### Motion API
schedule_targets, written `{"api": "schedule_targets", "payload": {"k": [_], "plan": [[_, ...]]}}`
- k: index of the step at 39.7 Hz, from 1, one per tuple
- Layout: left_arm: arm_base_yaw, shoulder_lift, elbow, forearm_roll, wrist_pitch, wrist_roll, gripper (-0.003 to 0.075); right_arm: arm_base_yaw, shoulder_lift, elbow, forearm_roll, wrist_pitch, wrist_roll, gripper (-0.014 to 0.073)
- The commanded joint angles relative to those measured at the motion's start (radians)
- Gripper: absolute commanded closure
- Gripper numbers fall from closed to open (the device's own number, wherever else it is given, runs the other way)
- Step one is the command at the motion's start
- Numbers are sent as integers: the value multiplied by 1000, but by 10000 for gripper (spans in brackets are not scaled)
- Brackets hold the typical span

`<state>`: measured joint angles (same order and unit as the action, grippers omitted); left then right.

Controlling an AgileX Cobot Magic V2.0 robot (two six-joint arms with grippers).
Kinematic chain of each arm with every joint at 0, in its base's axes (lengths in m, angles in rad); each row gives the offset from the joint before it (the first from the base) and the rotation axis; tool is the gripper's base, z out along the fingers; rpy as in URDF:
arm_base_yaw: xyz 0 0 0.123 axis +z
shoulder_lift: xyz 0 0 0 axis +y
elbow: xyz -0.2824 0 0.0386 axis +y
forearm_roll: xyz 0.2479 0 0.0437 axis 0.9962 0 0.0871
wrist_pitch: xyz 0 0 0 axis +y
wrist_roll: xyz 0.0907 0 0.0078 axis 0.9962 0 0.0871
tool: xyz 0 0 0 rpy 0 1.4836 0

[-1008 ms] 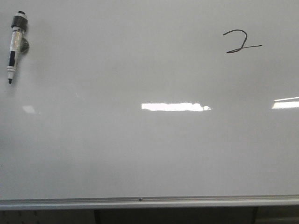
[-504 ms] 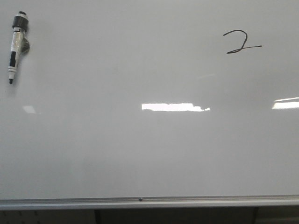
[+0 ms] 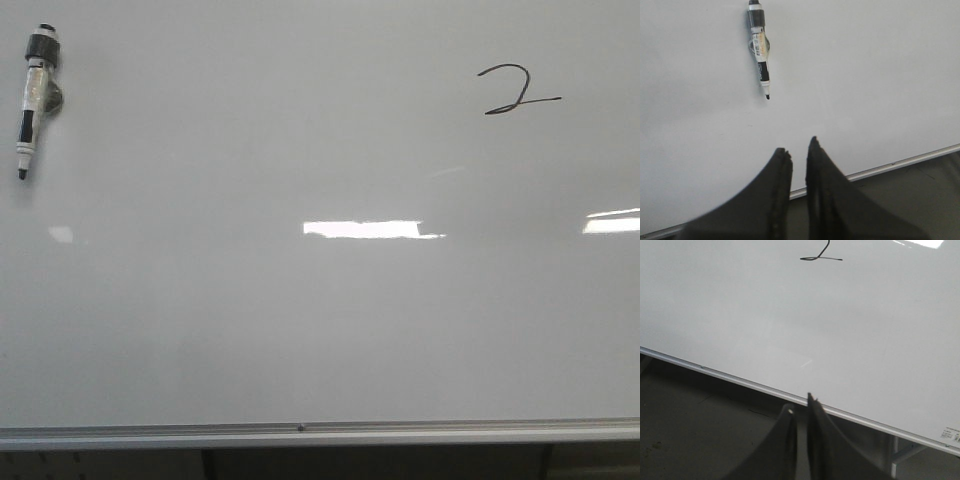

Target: Write number 2 on whiteboard

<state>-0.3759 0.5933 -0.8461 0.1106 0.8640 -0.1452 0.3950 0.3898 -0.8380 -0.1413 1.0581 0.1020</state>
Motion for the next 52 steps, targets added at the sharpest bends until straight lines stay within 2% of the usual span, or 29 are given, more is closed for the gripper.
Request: {"api": "schedule_targets", "payload": {"k": [1, 26, 32, 39, 47, 52], "plan": [[-8, 4, -24, 13, -89, 1, 739, -8, 9, -20, -23, -101, 3, 659], [-9, -18, -24, 8, -84, 1, 740, -8, 9, -20, -18, -126, 3, 662], [67, -90, 1, -7, -90, 1, 740, -8, 9, -20, -18, -126, 3, 662], [193, -232, 177, -167, -240, 3, 739, -8, 9, -20, -18, -126, 3, 662], [280, -404, 453, -138, -536, 78, 739, -8, 9, -20, -18, -126, 3, 662], [315, -494, 586, -138, -608, 89, 739, -8, 9, -20, -18, -126, 3, 662]]}}
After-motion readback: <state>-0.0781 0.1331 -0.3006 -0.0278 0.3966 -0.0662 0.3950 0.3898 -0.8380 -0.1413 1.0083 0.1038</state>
